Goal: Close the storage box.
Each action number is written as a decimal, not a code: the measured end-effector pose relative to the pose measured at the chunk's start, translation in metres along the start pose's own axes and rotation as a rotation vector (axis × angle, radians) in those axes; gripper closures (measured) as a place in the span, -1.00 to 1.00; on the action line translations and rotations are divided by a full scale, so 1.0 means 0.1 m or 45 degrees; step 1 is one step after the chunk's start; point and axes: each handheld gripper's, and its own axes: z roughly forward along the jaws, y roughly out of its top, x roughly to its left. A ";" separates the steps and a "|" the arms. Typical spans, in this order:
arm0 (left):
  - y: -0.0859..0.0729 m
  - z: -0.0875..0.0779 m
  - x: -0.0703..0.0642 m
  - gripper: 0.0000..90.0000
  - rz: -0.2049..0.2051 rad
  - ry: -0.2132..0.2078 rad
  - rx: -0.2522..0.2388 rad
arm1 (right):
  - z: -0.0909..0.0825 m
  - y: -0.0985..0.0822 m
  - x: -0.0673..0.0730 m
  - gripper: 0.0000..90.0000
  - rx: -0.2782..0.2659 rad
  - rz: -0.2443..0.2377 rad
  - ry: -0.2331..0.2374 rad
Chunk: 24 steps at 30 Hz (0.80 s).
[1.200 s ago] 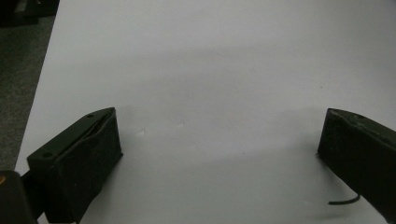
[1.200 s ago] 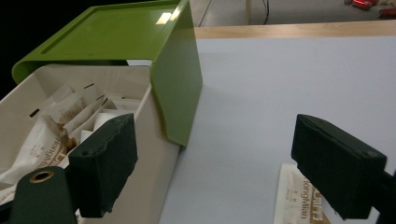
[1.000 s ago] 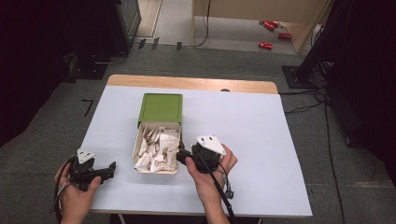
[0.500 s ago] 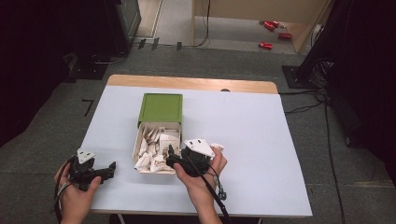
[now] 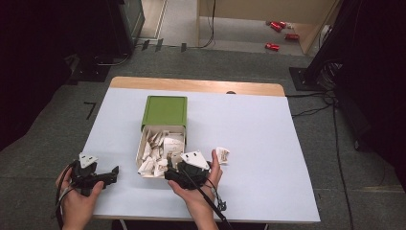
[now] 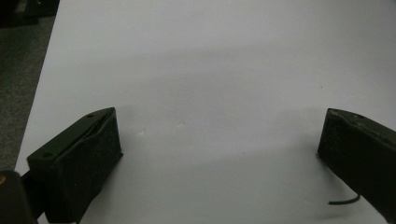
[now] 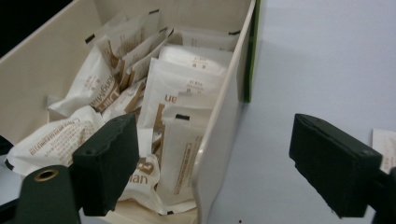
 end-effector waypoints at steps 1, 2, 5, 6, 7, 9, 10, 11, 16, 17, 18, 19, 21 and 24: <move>0.00 0.00 0.00 -1.00 0.000 0.000 0.000 | 0.01 -0.02 0.01 -0.55 0.003 -0.005 -0.004; 0.00 0.00 0.00 -1.00 0.000 0.000 0.000 | 0.01 -0.02 0.01 -0.55 0.003 -0.005 -0.004; 0.00 0.00 0.00 -1.00 0.000 0.000 0.000 | 0.03 -0.10 0.04 -0.37 0.001 -0.006 -0.028; 0.00 0.00 0.00 -1.00 0.000 0.000 0.000 | 0.03 -0.10 0.04 -0.37 0.001 -0.006 -0.028; 0.00 0.00 0.00 -1.00 0.000 0.000 -0.001 | 0.04 -0.12 0.05 -0.34 0.002 -0.004 -0.034; 0.00 0.00 0.00 -1.00 0.000 0.000 -0.001 | 0.05 -0.16 0.05 -0.26 -0.002 -0.006 -0.042; 0.00 0.00 0.00 -1.00 0.000 0.000 -0.001 | 0.05 -0.18 0.05 -0.22 -0.005 0.000 -0.049; 0.00 0.00 0.00 -1.00 0.000 0.000 -0.001 | 0.05 -0.20 0.05 -0.16 -0.010 0.010 -0.060; 0.00 0.00 0.00 -1.00 0.000 0.000 -0.001 | 0.02 -0.24 0.03 0.15 -0.045 0.019 -0.049; 0.00 0.00 0.00 -1.00 0.000 0.000 -0.001 | 0.01 -0.25 0.02 0.24 -0.055 0.016 -0.039; 0.00 0.00 0.00 -1.00 0.000 0.000 -0.001 | 0.01 -0.25 0.01 0.29 -0.065 0.013 -0.033; 0.00 0.00 0.00 -1.00 0.000 0.000 -0.001 | 0.00 -0.26 0.01 0.31 -0.071 0.014 -0.035; 0.00 0.00 0.00 -1.00 0.000 0.000 -0.001 | 0.00 -0.26 0.01 0.32 -0.073 0.012 -0.049; 0.00 0.00 0.00 -1.00 0.000 0.000 -0.001 | 0.00 -0.28 0.00 0.39 -0.072 0.010 -0.068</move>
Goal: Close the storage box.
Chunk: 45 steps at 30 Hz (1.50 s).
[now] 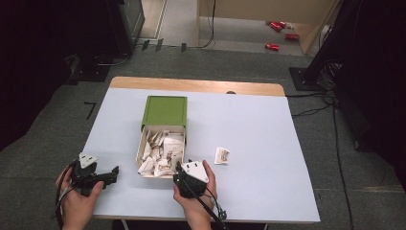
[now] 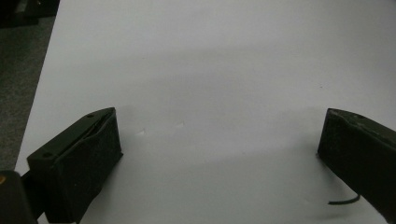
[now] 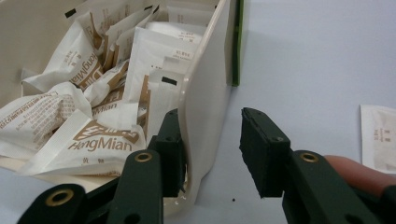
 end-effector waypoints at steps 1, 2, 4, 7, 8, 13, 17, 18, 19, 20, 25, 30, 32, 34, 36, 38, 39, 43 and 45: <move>0.00 0.00 0.00 -1.00 0.000 0.000 0.000 | 0.00 -0.02 0.00 0.44 0.007 -0.003 0.003; 0.00 0.00 0.00 -1.00 0.000 0.000 0.000 | 0.00 -0.03 0.00 0.45 0.004 -0.008 0.005; 0.00 0.00 0.00 -1.00 0.000 0.000 0.000 | 0.00 -0.04 0.00 0.48 0.006 -0.009 0.008; 0.00 0.00 0.00 -1.00 0.000 0.000 0.000 | 0.00 -0.05 0.01 0.62 -0.002 -0.006 0.023; 0.00 0.00 0.00 -1.00 0.000 0.000 0.000 | 0.00 -0.05 0.01 0.62 -0.002 -0.006 0.023; 0.00 0.00 0.00 -1.00 0.000 0.000 0.000 | 0.00 -0.06 0.05 0.79 -0.012 -0.002 0.032; 0.00 0.00 0.00 -1.00 0.000 0.000 0.000 | -0.01 -0.06 0.06 0.81 -0.014 0.001 0.017; 0.00 0.00 0.00 -1.00 0.000 0.000 0.000 | -0.01 -0.06 0.06 0.81 -0.014 0.001 0.017; 0.00 0.00 0.00 -1.00 0.000 0.000 0.000 | -0.01 -0.06 0.07 0.82 -0.014 0.004 0.013; 0.00 0.00 0.00 -1.00 0.000 0.000 0.000 | -0.01 -0.05 0.07 0.83 -0.013 0.011 0.006; 0.00 0.00 0.00 -1.00 0.000 0.000 0.000 | 0.02 -0.01 0.09 0.87 0.002 0.045 -0.019; 0.00 0.00 0.00 -1.00 0.000 0.000 0.000 | 0.04 0.02 0.08 0.89 0.006 0.055 -0.026; 0.00 0.00 0.00 -1.00 -0.001 0.000 0.000 | 0.06 0.03 0.08 0.90 0.007 0.058 -0.038; 0.00 0.00 0.00 -1.00 -0.001 0.000 0.000 | 0.07 0.04 0.07 0.92 0.005 0.059 -0.050; 0.00 0.00 0.00 -1.00 0.000 0.000 0.000 | 0.09 0.06 0.07 0.93 0.007 0.058 -0.065; 0.00 0.00 0.00 -1.00 0.000 0.000 0.001 | 0.10 0.07 0.07 0.93 0.008 0.057 -0.069; 0.00 0.00 0.00 -1.00 -0.001 -0.001 0.000 | 0.11 0.08 0.08 0.93 0.009 0.071 -0.074; 0.00 0.00 0.00 -1.00 0.000 -0.001 0.001 | 0.14 0.10 0.08 0.92 0.009 0.099 -0.082; 0.00 0.00 0.00 -1.00 -0.001 -0.001 0.001 | 0.17 0.12 0.07 0.92 0.002 0.120 -0.089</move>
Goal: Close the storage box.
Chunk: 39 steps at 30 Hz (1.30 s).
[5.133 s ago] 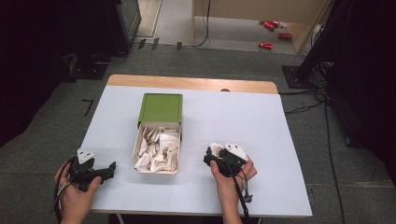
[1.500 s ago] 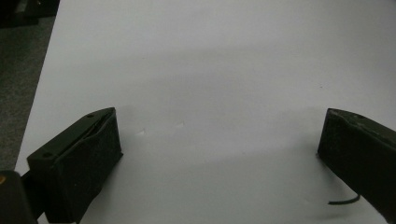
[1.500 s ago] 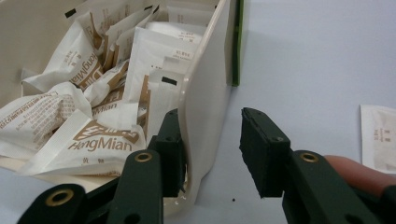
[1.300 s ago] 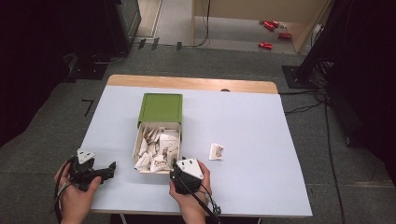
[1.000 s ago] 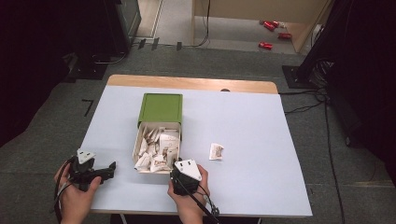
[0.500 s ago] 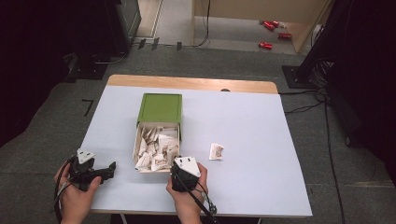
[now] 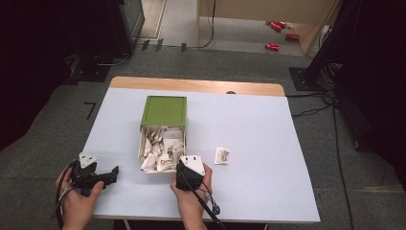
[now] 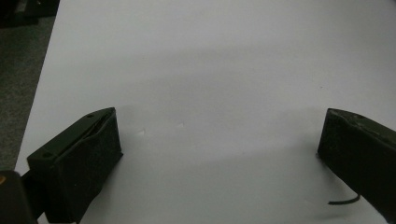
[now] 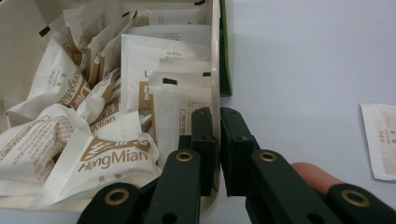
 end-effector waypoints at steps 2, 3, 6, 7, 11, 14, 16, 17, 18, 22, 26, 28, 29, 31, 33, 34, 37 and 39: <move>0.00 0.00 0.00 -1.00 0.000 0.000 0.000 | 0.02 0.02 -0.01 0.92 0.000 0.023 -0.004; 0.00 0.00 0.00 -1.00 0.000 0.000 0.000 | 0.02 0.02 -0.01 0.92 0.000 0.023 -0.004; 0.00 0.00 0.00 -1.00 0.000 0.000 0.000 | 0.07 0.04 -0.02 0.91 -0.007 0.047 -0.003; 0.00 0.00 0.00 -1.00 0.000 0.000 0.000 | 0.07 0.04 -0.03 0.91 -0.013 0.043 -0.003; 0.00 0.00 0.00 -1.00 0.000 0.000 0.000 | 0.10 0.05 -0.02 0.91 -0.030 0.044 -0.016; 0.00 0.00 0.00 -1.00 0.000 0.000 0.000 | 0.12 0.05 -0.01 0.91 -0.035 0.046 -0.023; 0.00 0.00 0.00 -1.00 0.000 0.000 0.001 | 0.13 0.06 0.00 0.91 -0.035 0.052 -0.025; 0.00 0.00 0.00 -1.00 0.000 0.000 0.000 | 0.14 0.06 -0.01 0.90 -0.037 0.049 -0.021; 0.00 0.00 0.00 -1.00 0.000 0.000 0.000 | 0.14 0.07 -0.01 0.89 -0.034 0.055 -0.017; 0.00 0.00 0.00 -1.00 0.000 0.000 0.000 | 0.16 0.09 -0.06 0.83 -0.025 0.050 0.034; 0.00 0.00 0.00 -1.00 0.000 0.000 0.001 | 0.11 0.09 -0.08 0.75 -0.028 0.034 0.064; 0.00 0.00 0.00 -1.00 0.000 0.000 0.000 | 0.07 0.09 -0.09 0.72 -0.029 0.028 0.082; 0.00 0.00 0.00 -1.00 0.000 0.000 0.001 | 0.04 0.09 -0.09 0.70 -0.030 0.021 0.088; 0.00 0.00 0.00 -1.00 0.000 0.000 0.000 | -0.01 0.09 -0.09 0.67 -0.042 -0.003 0.096; 0.00 0.00 0.00 -1.00 0.000 0.000 0.000 | -0.05 0.08 -0.08 0.65 -0.037 -0.016 0.111; 0.00 0.00 0.00 -1.00 0.000 0.000 0.001 | -0.09 0.06 -0.07 0.61 -0.035 -0.034 0.120; 0.00 0.00 0.00 -1.00 0.000 0.000 0.000 | -0.13 0.03 -0.07 0.60 -0.035 -0.045 0.119; 0.00 0.00 0.00 -1.00 0.000 0.000 0.001 | -0.18 0.00 -0.08 0.56 -0.023 -0.046 0.139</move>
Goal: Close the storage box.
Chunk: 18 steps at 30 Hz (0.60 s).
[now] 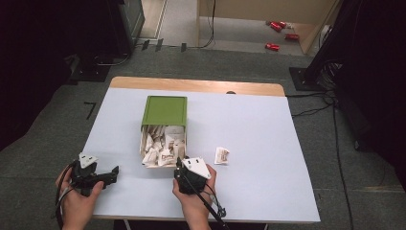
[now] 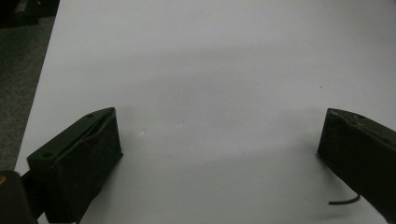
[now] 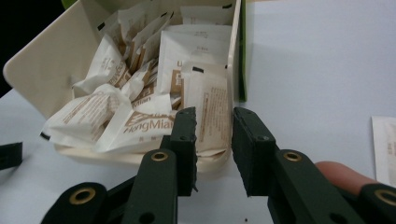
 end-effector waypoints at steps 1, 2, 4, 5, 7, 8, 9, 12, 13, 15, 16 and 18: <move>0.00 0.00 0.00 -1.00 0.000 0.000 0.000 | -0.02 -0.01 0.00 0.54 0.007 -0.006 0.003; 0.00 0.00 0.00 -1.00 0.000 0.000 0.000 | -0.02 -0.01 0.00 0.54 0.007 -0.006 0.003; 0.00 0.00 0.00 -1.00 0.000 0.000 -0.001 | -0.05 -0.05 -0.01 0.52 0.019 -0.017 0.014; 0.00 0.00 0.00 -1.00 0.000 0.000 -0.001 | -0.06 -0.07 -0.01 0.50 0.027 -0.020 0.019; 0.00 0.00 0.00 -1.00 0.000 0.000 -0.001 | -0.07 -0.12 -0.01 0.49 0.031 -0.023 0.034; 0.00 0.00 0.00 -1.00 0.000 0.000 -0.001 | -0.08 -0.14 -0.01 0.49 0.033 -0.023 0.041; 0.00 0.00 0.00 -1.00 0.000 0.000 -0.001 | -0.08 -0.15 -0.01 0.48 0.034 -0.026 0.048; 0.00 0.00 0.00 -1.00 0.000 0.000 -0.001 | -0.07 -0.18 0.01 0.45 0.041 -0.040 0.059; 0.00 0.00 0.00 -1.00 0.000 0.000 -0.001 | -0.05 -0.21 0.03 0.45 0.048 -0.052 0.061; 0.00 0.00 0.00 -1.00 0.000 0.000 -0.001 | -0.03 -0.23 0.06 0.46 0.047 -0.057 0.056; 0.00 0.00 0.00 -1.00 0.000 0.000 -0.001 | -0.03 -0.23 0.06 0.46 0.047 -0.057 0.056; 0.00 0.00 0.00 -1.00 0.000 0.000 -0.001 | -0.01 -0.25 0.09 0.48 0.022 -0.069 0.044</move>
